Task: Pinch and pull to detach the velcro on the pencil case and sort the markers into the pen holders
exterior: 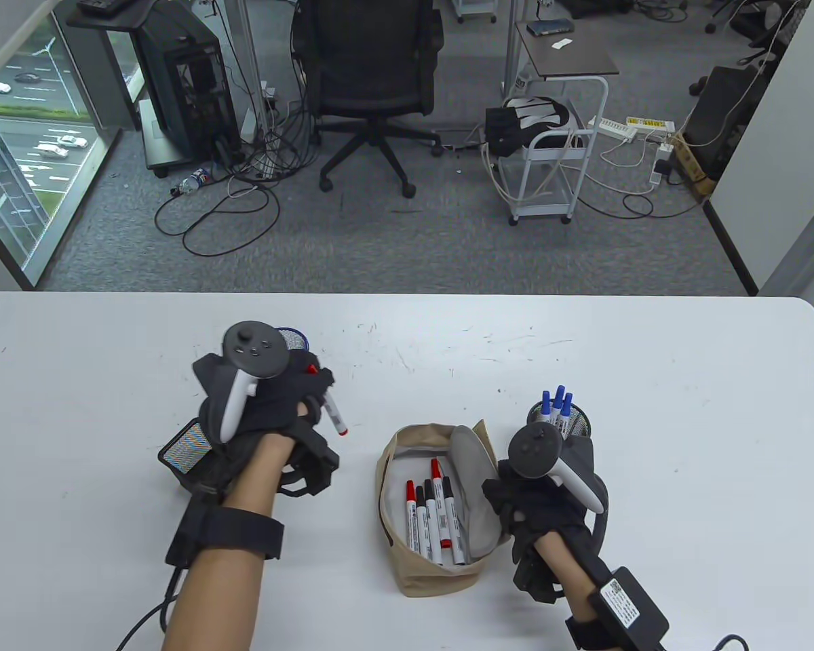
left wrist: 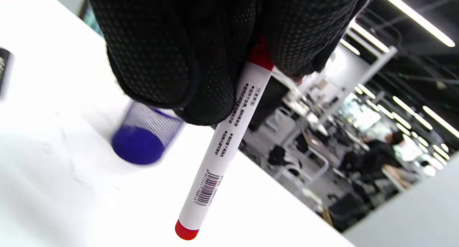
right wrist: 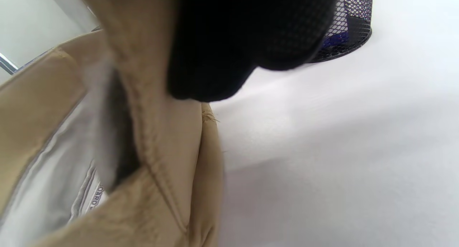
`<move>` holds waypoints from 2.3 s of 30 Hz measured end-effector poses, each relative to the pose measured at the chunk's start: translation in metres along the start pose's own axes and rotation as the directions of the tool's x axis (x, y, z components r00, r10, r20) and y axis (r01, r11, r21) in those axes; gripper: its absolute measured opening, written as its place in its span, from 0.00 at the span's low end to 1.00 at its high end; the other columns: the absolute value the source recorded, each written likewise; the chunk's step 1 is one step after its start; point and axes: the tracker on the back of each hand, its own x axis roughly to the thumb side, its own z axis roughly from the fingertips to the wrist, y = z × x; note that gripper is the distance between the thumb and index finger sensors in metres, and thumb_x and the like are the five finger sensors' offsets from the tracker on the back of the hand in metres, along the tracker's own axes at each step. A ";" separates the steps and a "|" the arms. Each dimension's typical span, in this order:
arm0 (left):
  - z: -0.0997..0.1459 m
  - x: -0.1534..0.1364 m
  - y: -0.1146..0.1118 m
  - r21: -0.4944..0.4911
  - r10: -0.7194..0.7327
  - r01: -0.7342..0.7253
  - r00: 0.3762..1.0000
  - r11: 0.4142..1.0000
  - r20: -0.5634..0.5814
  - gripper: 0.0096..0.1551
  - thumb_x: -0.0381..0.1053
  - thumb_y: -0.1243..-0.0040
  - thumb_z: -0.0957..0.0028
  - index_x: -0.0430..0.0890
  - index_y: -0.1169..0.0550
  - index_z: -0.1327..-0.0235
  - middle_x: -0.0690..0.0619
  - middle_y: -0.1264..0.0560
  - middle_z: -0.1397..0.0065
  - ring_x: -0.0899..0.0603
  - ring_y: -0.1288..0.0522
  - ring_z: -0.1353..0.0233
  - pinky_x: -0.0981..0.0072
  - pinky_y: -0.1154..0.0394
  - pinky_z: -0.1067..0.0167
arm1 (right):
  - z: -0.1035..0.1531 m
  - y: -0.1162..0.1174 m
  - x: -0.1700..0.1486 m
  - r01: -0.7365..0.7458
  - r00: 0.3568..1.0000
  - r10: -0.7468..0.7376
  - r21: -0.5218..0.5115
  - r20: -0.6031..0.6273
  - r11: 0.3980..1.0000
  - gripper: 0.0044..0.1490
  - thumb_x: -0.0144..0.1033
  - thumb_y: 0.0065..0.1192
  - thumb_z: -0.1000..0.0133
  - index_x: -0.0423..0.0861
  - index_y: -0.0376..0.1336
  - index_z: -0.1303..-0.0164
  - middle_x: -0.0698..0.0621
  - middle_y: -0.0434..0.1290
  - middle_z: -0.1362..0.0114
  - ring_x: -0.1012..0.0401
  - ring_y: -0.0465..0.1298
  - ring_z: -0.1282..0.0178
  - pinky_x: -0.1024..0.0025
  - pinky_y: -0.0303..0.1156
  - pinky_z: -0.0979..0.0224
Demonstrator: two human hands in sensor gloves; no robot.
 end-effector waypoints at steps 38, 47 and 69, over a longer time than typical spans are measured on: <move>0.043 0.069 -0.109 -0.388 -0.211 0.246 0.969 0.888 0.131 0.33 0.55 0.25 0.50 0.39 0.17 0.36 0.41 0.11 0.41 0.39 0.08 0.49 0.63 0.07 0.61 | -0.001 0.003 0.001 -0.014 1.000 0.014 -0.009 -0.003 1.000 0.34 0.39 0.71 0.44 0.30 0.68 0.36 0.42 0.86 0.51 0.61 0.86 0.75 0.70 0.81 0.69; 0.036 0.072 -0.201 -0.585 -0.400 0.370 0.913 0.722 0.084 0.38 0.54 0.27 0.48 0.35 0.22 0.30 0.36 0.15 0.35 0.35 0.11 0.43 0.59 0.08 0.56 | 0.001 0.005 0.005 -0.039 0.999 0.039 -0.021 0.001 0.999 0.34 0.39 0.71 0.44 0.30 0.68 0.36 0.42 0.86 0.51 0.61 0.86 0.75 0.70 0.81 0.69; 0.007 0.064 -0.229 -0.484 -0.486 0.459 0.870 0.745 0.078 0.47 0.59 0.21 0.56 0.39 0.25 0.26 0.50 0.10 0.47 0.47 0.08 0.57 0.67 0.11 0.63 | 0.002 0.007 0.006 -0.059 0.998 0.059 -0.030 0.002 0.998 0.34 0.39 0.70 0.44 0.29 0.68 0.36 0.42 0.86 0.51 0.61 0.86 0.75 0.70 0.81 0.70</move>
